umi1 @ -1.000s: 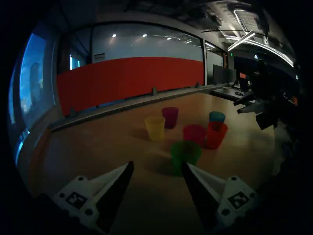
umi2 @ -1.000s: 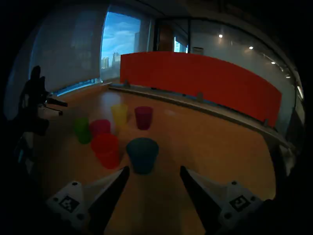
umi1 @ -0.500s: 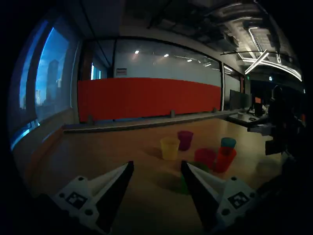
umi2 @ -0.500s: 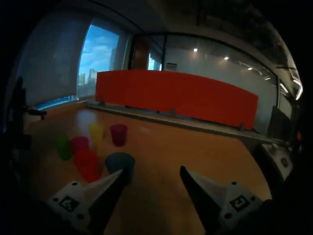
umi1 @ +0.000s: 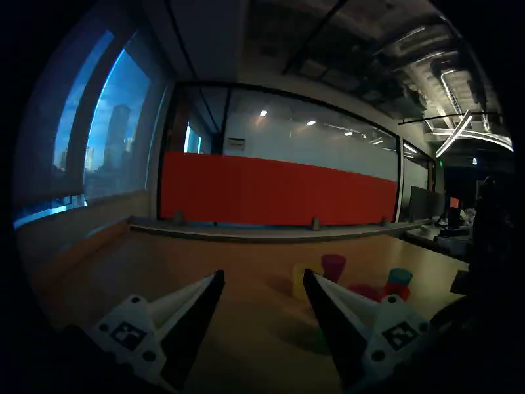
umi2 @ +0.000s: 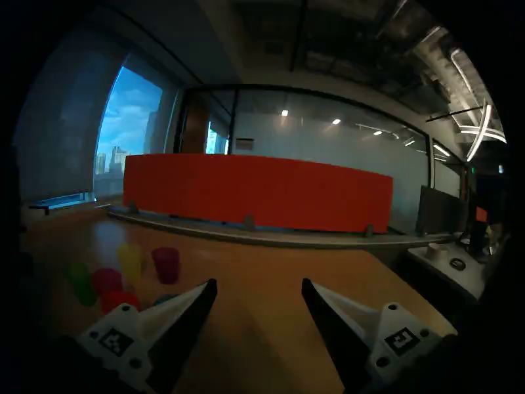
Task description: Pour water
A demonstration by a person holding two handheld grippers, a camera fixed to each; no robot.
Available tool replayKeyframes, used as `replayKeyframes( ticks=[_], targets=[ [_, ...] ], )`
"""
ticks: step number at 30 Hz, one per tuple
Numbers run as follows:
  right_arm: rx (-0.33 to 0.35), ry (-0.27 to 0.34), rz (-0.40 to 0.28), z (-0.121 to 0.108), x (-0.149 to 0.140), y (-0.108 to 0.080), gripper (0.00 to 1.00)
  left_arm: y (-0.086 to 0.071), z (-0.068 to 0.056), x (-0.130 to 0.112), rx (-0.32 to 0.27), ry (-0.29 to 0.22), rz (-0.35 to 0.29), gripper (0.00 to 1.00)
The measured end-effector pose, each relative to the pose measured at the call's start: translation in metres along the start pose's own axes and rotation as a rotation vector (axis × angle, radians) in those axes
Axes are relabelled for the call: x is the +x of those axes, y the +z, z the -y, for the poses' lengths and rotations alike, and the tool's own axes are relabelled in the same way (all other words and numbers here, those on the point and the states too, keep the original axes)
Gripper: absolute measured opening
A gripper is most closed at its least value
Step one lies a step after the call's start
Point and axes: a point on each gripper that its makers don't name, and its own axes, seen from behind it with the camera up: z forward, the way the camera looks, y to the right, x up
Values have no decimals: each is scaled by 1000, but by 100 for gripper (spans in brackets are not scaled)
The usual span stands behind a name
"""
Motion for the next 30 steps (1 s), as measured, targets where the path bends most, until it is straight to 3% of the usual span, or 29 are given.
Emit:
replayKeyframes(
  ticks=[5, 11, 23, 30],
  targets=[
    [-56, 33, -45, -8, 7, 1, 100, 0, 8, 8, 51, 7, -34, 89],
    [-108, 70, -59, -19, 5, 2, 100, 5, 7, 7, 83, 48, -47, 89],
    [-117, 83, -85, -21, 11, 2, 100, 10, 4, 14, 127, 109, -92, 89],
    [-86, 124, -91, -14, 22, 4, 100, 9, 5, 20, 163, 148, -130, 89]
  ],
)
